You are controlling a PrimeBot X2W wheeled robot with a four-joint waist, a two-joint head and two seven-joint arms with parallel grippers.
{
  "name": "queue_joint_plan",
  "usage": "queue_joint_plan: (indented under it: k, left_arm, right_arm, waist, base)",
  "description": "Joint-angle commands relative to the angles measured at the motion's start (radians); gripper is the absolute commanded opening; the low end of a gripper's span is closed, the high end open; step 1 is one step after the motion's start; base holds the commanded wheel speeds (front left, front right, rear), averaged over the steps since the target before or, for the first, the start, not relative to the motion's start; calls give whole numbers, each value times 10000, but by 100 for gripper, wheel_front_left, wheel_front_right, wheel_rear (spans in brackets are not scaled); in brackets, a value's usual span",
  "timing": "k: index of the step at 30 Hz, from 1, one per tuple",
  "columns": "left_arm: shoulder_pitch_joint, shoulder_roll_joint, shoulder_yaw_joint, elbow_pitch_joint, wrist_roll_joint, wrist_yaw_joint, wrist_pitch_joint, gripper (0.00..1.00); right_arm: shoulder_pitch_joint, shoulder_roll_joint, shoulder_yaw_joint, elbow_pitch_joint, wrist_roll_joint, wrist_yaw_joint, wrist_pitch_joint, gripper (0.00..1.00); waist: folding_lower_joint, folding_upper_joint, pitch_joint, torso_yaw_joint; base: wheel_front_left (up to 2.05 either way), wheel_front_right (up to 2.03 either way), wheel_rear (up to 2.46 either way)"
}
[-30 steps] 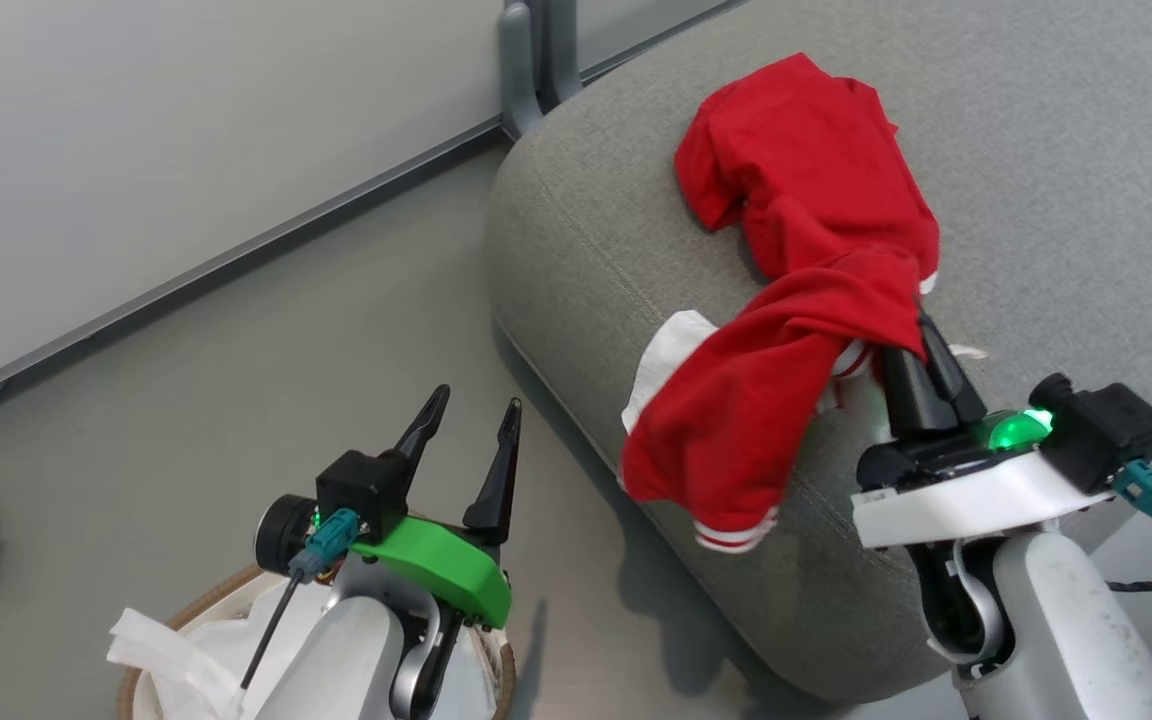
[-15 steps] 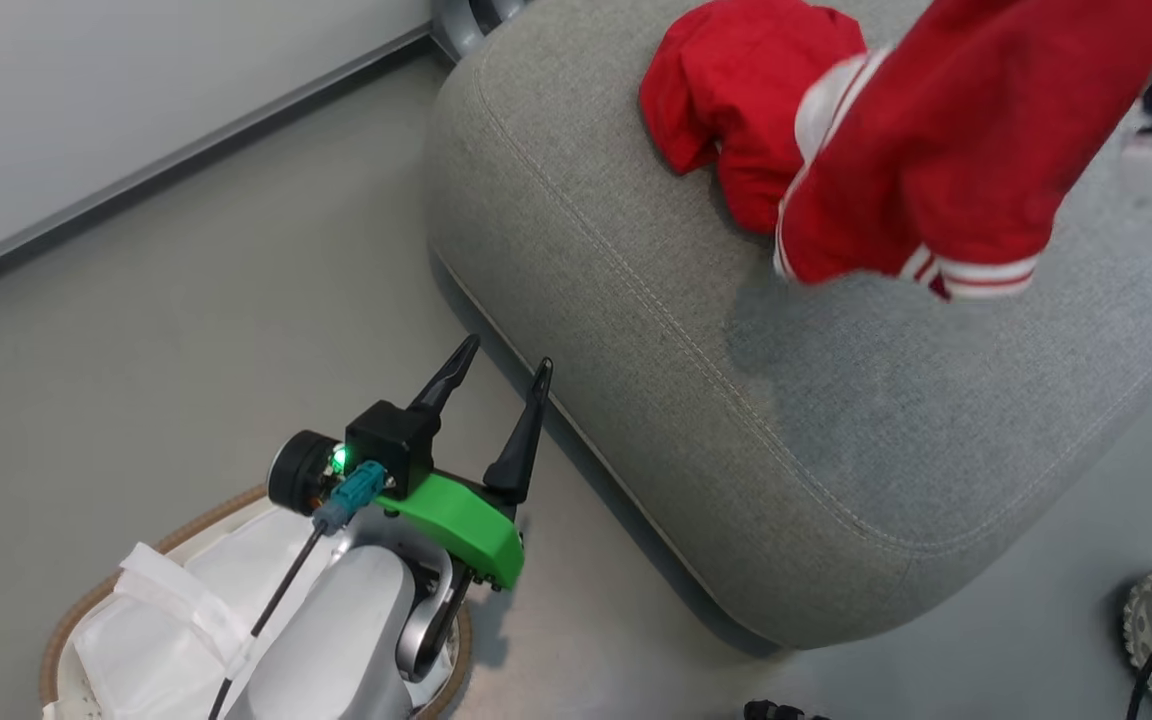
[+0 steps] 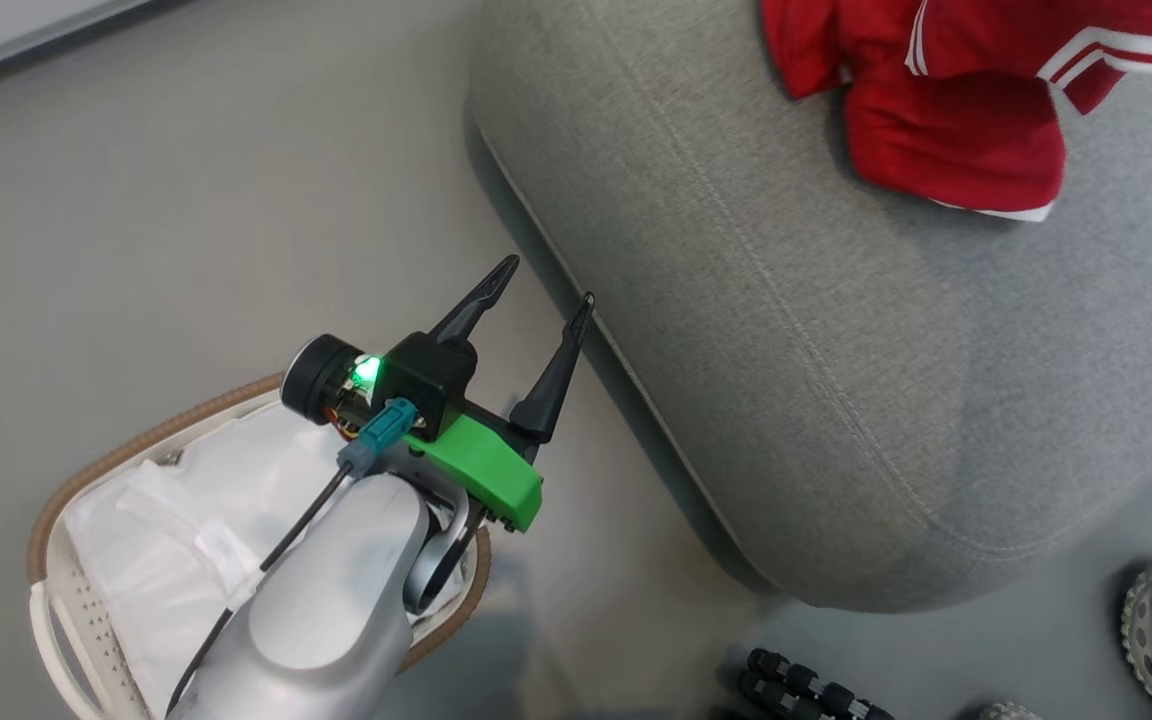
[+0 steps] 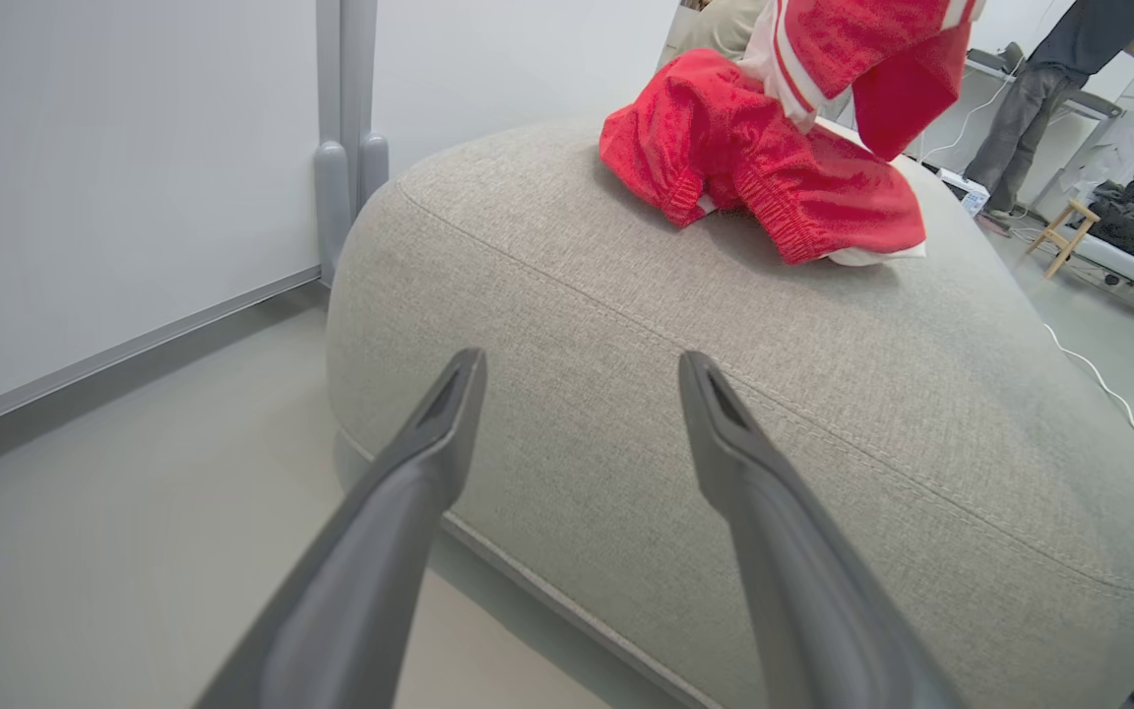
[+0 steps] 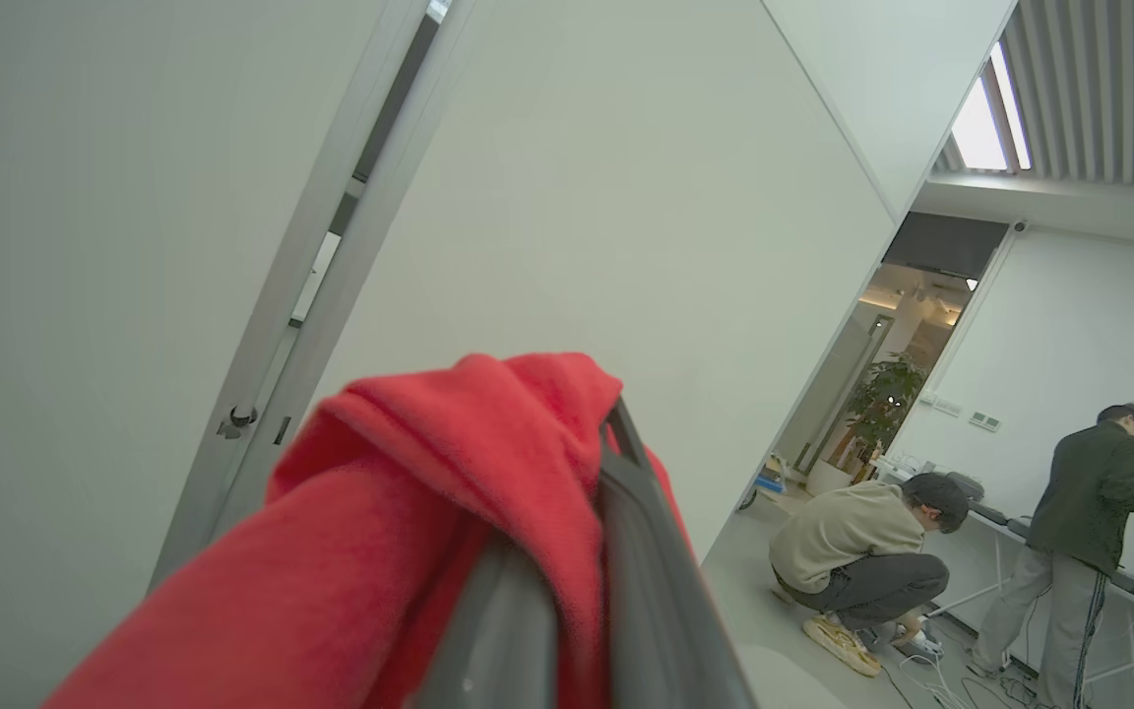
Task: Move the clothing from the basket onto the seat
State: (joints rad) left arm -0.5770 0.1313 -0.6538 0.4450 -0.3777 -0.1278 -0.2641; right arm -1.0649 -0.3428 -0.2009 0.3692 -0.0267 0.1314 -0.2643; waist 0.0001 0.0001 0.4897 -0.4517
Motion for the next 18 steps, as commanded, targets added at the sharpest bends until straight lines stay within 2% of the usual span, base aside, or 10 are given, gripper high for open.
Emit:
queue_joint_plan:
  k: [1,9,10,12,13,14,18]
  left_arm:
    - [-232,99,-25,-24,-97,-38,-4,100]
    - [-101,154,-178,47,-212,-38,-4,100]
    - [-55,147,-177,59,-224,-38,-4,100]
    - [52,128,-147,85,-231,-38,-4,100]
    - [101,115,-139,89,-244,-38,-4,100]
    - [140,109,-120,101,-262,-38,-4,100]
    - [335,34,-56,123,-281,-38,-4,100]
  right_arm:
    - [133,224,-164,373,-214,-14,-1,0]
    - [1845,1043,-1104,2919,-1127,-14,-1,0]
    - [2092,1119,-1233,3130,-1134,-14,-1,4]
    - [2523,1235,-1556,3399,-1101,-14,-3,35]
    - [2792,1309,-1682,3458,-1041,-14,-3,35]
    - [3033,1370,-1803,3416,-975,-14,-3,100]
    - [4041,1589,-2017,3238,-651,-14,-1,100]
  waist:
    - [-1,-1,802,847]
    - [-1,-1,874,1209]
    - [-1,-1,835,1205]
    - [-1,-1,715,1156]
    - [-1,-1,627,1110]
    - [-1,-1,549,1066]
    - [-1,-1,112,839]
  base:
    - [0,0,0]
    - [0,0,0]
    - [0,0,0]
    - [0,0,0]
    - [0,0,0]
    - [0,0,0]
    - [0,0,0]
